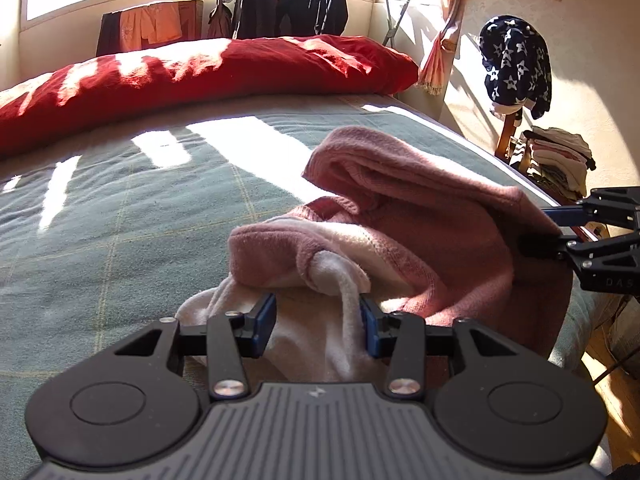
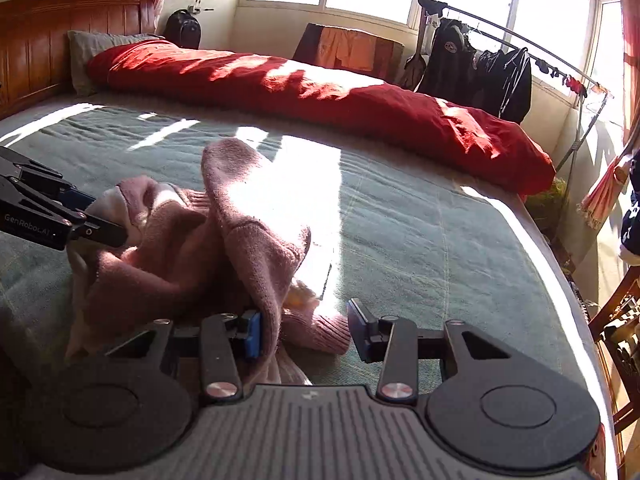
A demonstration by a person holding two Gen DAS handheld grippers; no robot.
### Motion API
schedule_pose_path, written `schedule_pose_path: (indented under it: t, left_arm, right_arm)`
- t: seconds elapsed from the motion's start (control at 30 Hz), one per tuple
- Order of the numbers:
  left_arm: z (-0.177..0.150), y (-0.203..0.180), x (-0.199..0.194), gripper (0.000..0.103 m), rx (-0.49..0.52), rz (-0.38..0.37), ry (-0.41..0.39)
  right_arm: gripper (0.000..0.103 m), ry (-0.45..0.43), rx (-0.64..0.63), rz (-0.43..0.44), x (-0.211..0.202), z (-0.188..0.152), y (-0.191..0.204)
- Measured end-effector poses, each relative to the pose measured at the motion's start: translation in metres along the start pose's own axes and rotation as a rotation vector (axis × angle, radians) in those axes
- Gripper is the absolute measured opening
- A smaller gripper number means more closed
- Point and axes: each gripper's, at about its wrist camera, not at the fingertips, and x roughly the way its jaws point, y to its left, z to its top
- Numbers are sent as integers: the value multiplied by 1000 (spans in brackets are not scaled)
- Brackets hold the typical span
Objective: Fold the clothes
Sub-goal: 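Lift the sweater with both grippers and shake it open over the bed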
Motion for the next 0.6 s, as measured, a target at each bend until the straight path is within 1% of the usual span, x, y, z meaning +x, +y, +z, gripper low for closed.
schedule_pose_path:
  t: [0.07,0.13,0.27,0.37,0.43,0.53,0.57,0.6]
  left_arm:
    - [-4,8,-2,44,-13,5,6]
    - [-5,14,-2,46,-36,-8,9]
    - [4,15,-3,46,-62,-46,-2]
    - [16,11,3,46,-45,-53,-6]
    - [24,8,10,48,-29,-52,1]
    - [26,10,19,49,-23,-57,26]
    - [24,11,21,48,-23,-62,35]
    - [22,14,21,45,-25,-68,45]
  right_arm:
    - [47,16,43,-31,-3,-5,-17]
    - [47,23,54,-32,-3,-6,-22]
    - [48,-2,13,-6,-3,5,-9]
    - [48,-31,-34,4,0,25,2]
    - [48,-45,-65,8,5,37,9]
    - [48,-32,-113,-2,21,50,16]
    - [47,-18,-130,-8,26,51,17]
    - [46,3,-138,-4,31,50,15]
